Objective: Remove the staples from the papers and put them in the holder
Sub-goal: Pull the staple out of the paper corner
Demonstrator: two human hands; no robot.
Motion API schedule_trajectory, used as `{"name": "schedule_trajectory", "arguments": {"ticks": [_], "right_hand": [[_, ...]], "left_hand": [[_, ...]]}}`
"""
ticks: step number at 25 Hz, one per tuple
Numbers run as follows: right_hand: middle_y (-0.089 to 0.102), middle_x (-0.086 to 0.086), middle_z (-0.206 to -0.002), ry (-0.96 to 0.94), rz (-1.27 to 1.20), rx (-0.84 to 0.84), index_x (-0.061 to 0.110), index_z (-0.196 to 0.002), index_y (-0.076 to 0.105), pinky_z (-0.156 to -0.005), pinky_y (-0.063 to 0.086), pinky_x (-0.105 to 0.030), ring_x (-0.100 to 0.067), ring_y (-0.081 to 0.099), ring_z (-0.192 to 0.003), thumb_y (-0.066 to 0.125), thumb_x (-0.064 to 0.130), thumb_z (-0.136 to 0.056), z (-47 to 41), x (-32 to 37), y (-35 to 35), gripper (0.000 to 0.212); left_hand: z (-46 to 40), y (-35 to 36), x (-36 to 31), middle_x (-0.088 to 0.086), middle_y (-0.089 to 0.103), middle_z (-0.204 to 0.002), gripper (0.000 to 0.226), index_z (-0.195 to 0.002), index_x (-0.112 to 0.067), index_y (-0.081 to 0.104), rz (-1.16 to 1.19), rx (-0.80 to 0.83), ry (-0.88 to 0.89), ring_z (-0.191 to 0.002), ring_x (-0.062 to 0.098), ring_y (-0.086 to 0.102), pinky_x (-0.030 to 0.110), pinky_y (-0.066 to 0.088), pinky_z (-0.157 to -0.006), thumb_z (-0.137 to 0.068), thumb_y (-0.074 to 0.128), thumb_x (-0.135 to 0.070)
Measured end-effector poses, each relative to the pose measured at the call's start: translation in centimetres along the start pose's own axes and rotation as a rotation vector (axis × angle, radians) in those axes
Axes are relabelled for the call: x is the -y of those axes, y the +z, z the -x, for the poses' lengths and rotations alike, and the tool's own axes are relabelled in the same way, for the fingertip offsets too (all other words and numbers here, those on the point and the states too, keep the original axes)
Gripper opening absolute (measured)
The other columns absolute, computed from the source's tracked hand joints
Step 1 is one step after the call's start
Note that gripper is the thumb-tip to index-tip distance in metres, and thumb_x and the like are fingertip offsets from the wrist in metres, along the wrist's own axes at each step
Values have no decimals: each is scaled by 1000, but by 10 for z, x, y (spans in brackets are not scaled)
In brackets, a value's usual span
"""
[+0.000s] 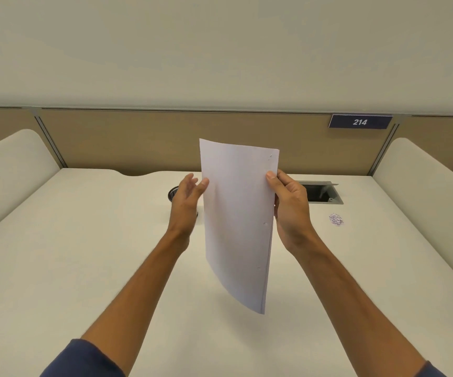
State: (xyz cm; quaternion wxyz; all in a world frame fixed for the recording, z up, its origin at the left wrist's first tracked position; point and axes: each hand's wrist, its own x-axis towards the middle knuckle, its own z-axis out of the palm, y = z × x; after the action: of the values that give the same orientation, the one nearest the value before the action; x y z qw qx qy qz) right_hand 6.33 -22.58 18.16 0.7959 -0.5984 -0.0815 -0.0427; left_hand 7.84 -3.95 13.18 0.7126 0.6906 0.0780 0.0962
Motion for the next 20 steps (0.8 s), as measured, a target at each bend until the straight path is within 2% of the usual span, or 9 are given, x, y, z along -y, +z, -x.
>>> {"name": "schedule_trajectory", "arguments": {"ticks": [1, 3, 5, 10, 16, 20], "right_hand": [[74, 6, -92, 18, -28, 12, 20, -98, 70, -68, 55, -22, -8, 68, -81, 48, 16, -100, 0, 0, -1, 23], [75, 4, -94, 47, -70, 28, 19, -98, 70, -71, 56, -23, -10, 68, -82, 48, 16, -99, 0, 2, -2, 22], [75, 4, -93, 61, -96, 35, 18, -99, 70, -72, 56, -24, -11, 69, -82, 48, 15, -99, 1, 4, -3, 22], [75, 6, -89, 66, -125, 51, 19, -98, 69, -71, 57, -24, -9, 69, -79, 47, 14, -99, 3, 9, -4, 22], [75, 8, -90, 59, -111, 51, 21, -97, 69, -76, 58, -26, -8, 69, -79, 47, 15, -99, 1, 8, -4, 23], [74, 11, -84, 3, -15, 14, 20, -97, 69, -63, 55, -20, -4, 68, -74, 50, 14, -98, 0, 9, -5, 21]], "left_hand": [[-4, -4, 2, -10, 57, -137, 68, -136, -22, 53, 67, 54, -55, -128, 10, 51, 35, 34, -107, -80, 63, -60], [-5, -9, 5, -10, 69, -115, 42, -111, -24, 68, 209, 151, -105, -107, 7, 62, 34, 39, -100, -81, 62, -52], [-5, -13, 9, -4, 70, -103, 23, -96, -23, 69, 317, 182, -110, -95, 13, 63, 34, 43, -89, -82, 64, -41], [-3, -17, 15, -3, 69, -104, 17, -100, -18, 70, 395, 197, -95, -97, 15, 61, 34, 44, -93, -86, 67, -27], [-2, -16, 13, -3, 71, -105, 25, -103, -17, 70, 394, 172, -93, -97, 14, 63, 34, 46, -93, -81, 66, -28], [-5, -16, 15, -2, 70, -108, 25, -108, -14, 70, 385, 124, -103, -95, 13, 65, 31, 48, -88, -86, 65, -25]]}}
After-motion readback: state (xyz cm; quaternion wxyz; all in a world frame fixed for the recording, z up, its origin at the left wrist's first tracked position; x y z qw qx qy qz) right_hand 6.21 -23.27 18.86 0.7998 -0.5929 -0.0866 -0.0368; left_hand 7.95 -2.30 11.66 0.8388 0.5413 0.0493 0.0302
